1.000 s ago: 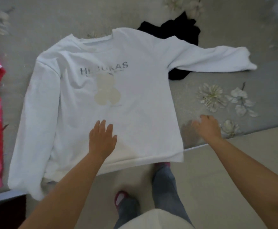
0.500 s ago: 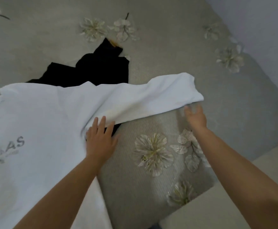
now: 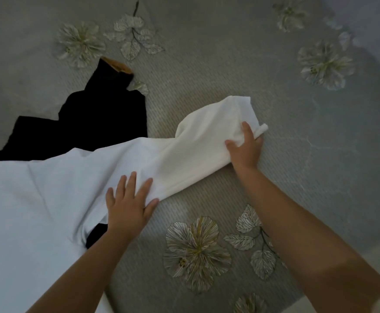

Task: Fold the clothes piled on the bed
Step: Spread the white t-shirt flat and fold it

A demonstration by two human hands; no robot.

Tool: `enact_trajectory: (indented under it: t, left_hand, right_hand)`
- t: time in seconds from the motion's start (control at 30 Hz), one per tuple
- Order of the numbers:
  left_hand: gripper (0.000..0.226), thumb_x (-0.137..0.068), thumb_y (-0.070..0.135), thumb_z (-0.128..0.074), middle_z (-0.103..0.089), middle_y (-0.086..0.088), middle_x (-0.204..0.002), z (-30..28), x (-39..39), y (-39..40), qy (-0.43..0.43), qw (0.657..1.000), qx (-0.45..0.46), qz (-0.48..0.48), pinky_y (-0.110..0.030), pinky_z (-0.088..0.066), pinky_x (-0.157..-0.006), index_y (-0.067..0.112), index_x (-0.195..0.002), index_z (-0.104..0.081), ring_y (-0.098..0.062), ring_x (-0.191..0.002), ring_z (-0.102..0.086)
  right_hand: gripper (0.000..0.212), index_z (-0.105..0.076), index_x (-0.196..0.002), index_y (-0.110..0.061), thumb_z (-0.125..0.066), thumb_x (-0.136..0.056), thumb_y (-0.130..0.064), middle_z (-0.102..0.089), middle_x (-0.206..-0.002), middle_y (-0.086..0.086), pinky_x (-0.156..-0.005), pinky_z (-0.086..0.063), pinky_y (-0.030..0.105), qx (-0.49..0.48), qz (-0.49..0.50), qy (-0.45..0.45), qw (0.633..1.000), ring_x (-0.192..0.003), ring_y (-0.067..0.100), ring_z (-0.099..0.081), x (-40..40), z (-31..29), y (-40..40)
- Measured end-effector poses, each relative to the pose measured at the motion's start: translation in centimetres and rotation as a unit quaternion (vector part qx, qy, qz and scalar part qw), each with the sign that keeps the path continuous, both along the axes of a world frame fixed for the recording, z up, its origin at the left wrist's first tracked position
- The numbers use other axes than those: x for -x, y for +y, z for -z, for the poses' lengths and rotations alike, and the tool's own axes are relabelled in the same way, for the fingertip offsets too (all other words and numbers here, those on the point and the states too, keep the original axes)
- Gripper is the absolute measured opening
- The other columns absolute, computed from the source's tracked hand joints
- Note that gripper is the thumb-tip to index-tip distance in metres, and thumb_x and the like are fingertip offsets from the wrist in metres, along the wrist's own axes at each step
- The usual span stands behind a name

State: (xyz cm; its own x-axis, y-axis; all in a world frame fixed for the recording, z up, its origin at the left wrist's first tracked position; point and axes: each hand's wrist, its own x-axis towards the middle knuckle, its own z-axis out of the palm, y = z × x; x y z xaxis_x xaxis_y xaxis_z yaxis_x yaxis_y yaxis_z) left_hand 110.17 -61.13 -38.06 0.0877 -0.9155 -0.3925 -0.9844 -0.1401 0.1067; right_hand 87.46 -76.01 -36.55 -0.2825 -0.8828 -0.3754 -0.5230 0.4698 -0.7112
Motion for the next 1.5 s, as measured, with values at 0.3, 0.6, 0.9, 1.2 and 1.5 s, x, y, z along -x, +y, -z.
enact_trajectory:
  t: [0.3, 0.6, 0.9, 1.2, 1.5]
  left_hand:
    - [0.060, -0.096, 0.056, -0.013, -0.048, -0.028, -0.130, -1.5, -4.6, 2.3, 0.096, 0.981, 0.168, 0.012, -0.051, -0.031, -0.100, 0.011, -0.129, -0.037, -0.034, -0.125, -0.027]
    - [0.068, -0.094, 0.054, -0.016, -0.049, -0.030, -0.128, -6.4, -17.5, 12.6, 0.062, 0.966, 0.199, -0.150, -0.057, -0.035, -0.091, 0.005, -0.126, -0.050, -0.044, -0.125, -0.038]
    - [0.060, -0.081, 0.042, -0.035, -0.058, -0.035, -0.111, -6.3, -35.4, 34.9, -0.012, 0.955, 0.078, -0.285, -0.061, -0.048, -0.066, -0.002, -0.111, -0.062, -0.055, -0.098, -0.056]
    - [0.075, -0.079, 0.050, -0.025, -0.043, -0.030, -0.134, -3.5, -40.8, 42.9, 0.058, 0.928, 0.132, -0.343, -0.057, -0.033, -0.099, 0.000, -0.132, -0.046, -0.050, -0.125, -0.037]
    - [0.040, -0.074, 0.022, -0.044, -0.061, -0.028, -0.111, -1.6, -42.0, 35.2, -0.013, 0.970, 0.151, -0.191, -0.050, -0.053, -0.069, 0.012, -0.107, -0.064, -0.045, -0.097, -0.060]
  right_hand:
    - [0.067, -0.024, -0.145, -0.017, -0.059, -0.088, -0.018, -0.025, -0.144, 0.015, -0.101, -0.028, 0.025, 0.084, -0.055, 0.056, 0.993, -0.130, 0.026, -0.034, -1.2, -4.5, 0.9]
    - [0.066, -0.034, -0.138, -0.002, -0.066, -0.081, -0.007, -0.040, -0.125, 0.028, -0.085, -0.020, 0.004, 0.288, -0.285, 0.048, 0.913, -0.117, 0.038, -0.044, -20.3, -14.3, 10.6]
    - [0.061, -0.045, -0.127, 0.011, -0.065, -0.071, -0.004, -0.051, -0.114, 0.038, -0.086, -0.039, 0.025, 0.290, -0.472, -0.039, 0.832, -0.109, 0.041, -0.053, -47.0, -10.1, 30.7]
    - [0.056, -0.046, -0.126, -0.006, -0.047, -0.076, -0.031, -0.057, -0.117, 0.030, -0.080, -0.051, 0.049, 0.193, -0.649, 0.084, 0.731, -0.103, 0.044, -0.059, -49.4, -0.8, 39.2]
    - [0.061, -0.058, -0.106, -0.017, -0.041, -0.066, -0.059, -0.067, -0.109, 0.011, -0.081, -0.050, 0.046, 0.212, -0.633, 0.342, 0.661, -0.103, 0.031, -0.059, -42.4, 0.1, 32.5]
